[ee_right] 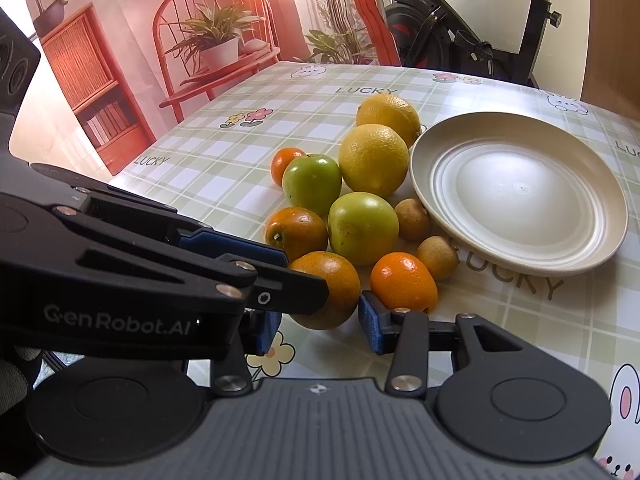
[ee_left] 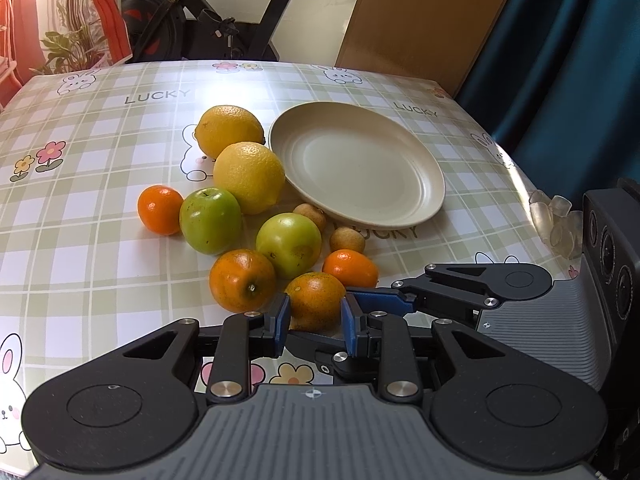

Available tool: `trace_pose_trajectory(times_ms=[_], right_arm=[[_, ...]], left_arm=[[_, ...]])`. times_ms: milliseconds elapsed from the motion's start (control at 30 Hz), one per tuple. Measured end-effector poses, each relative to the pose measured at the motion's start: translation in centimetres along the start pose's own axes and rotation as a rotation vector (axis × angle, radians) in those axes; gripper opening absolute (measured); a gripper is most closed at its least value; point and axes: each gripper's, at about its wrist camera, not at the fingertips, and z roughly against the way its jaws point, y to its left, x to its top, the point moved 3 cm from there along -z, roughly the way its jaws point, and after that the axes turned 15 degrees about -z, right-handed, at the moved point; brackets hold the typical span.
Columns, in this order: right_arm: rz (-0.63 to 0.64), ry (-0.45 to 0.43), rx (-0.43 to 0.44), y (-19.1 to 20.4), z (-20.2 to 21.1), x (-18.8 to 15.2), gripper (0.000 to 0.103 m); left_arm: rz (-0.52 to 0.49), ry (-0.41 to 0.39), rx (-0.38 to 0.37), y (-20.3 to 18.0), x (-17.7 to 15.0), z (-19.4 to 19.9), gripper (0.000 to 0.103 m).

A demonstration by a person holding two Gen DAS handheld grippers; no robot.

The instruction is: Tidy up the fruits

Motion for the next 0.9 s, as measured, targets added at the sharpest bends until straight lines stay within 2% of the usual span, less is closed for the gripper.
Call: trace_pose_trajectory(times_ms=[233,500,733,900], right_arm=[[-0.002,-0.055,-0.002,0.1,1.4,0.6,0.045],[-0.024,-0.145,-0.014,-0.7,3.1,2.9,0.045],[-0.014,-0.187,-0.03,-1.9,3.0,5.9,0.045],[-0.015,-0.196,-0.036,-3.2,1.8,7.3,0.045]], left_arm=[[-0.057,-0.045,0.019,-1.0,1.3,1.3,0.029],[-0.132,-0.095,0.026,-1.4,4.6,1.7,0.029],[-0.126,-0.112,0.026,-0.7,7.8,0.3,0.029],[-0.156,-0.088,0.032,-0.5,9.4,-1.8,0.029]])
